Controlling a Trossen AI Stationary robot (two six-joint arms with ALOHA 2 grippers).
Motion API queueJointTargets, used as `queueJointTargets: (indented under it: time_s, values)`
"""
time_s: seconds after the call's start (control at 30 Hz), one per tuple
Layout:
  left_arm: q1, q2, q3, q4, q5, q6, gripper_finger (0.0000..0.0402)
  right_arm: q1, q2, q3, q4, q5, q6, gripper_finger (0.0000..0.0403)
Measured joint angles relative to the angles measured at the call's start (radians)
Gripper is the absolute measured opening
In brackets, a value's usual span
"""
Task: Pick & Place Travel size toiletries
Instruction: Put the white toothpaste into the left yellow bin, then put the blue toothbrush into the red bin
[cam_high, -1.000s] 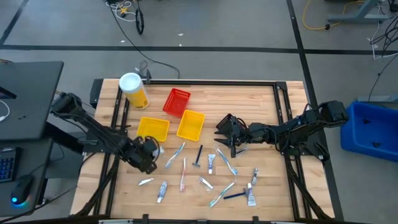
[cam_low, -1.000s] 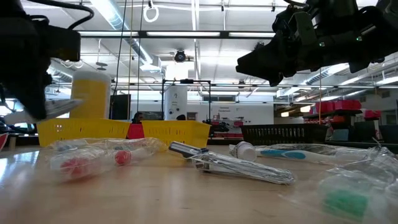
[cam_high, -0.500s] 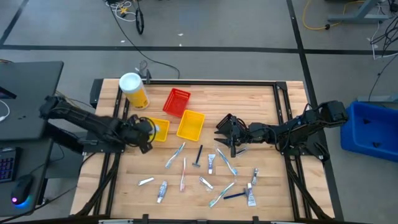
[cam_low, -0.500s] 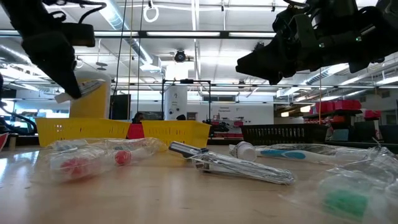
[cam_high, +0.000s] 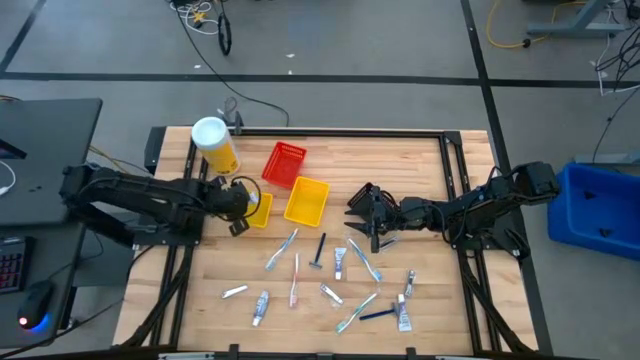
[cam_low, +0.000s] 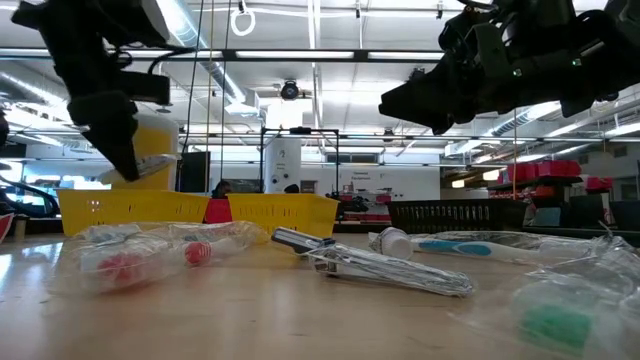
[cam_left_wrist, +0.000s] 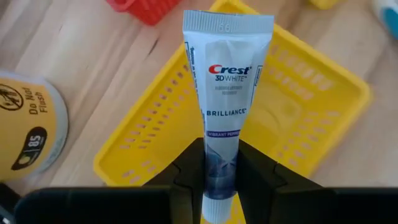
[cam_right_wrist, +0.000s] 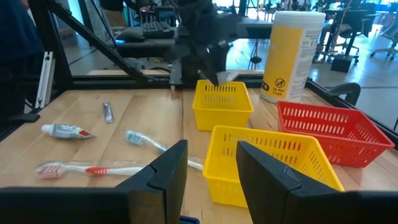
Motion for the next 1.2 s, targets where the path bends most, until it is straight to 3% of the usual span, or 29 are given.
queueJointTargets:
  time_s: [0.23,0.7,0.93,1.2]
  values:
    - [0.046,0.065,-0.001,0.037,0.04,0.045,0.0086,0.0,0.0,0.0,-0.004,0.0,-0.023,0.0151]
    - [0.068,0.286,0.002,0.048,0.094,0.033,0.014,-0.001,-0.001,-0.001,0.0,0.0,-0.023,0.0145]
    - [0.068,0.285,0.08,0.0,0.096,0.053,0.0151,-0.001,-0.001,-0.001,0.017,0.001,-0.024,0.0149]
    - [0.039,0.244,0.223,-0.025,0.13,0.061,0.0143,-0.003,0.0,0.0,0.068,0.16,-0.012,0.0146]
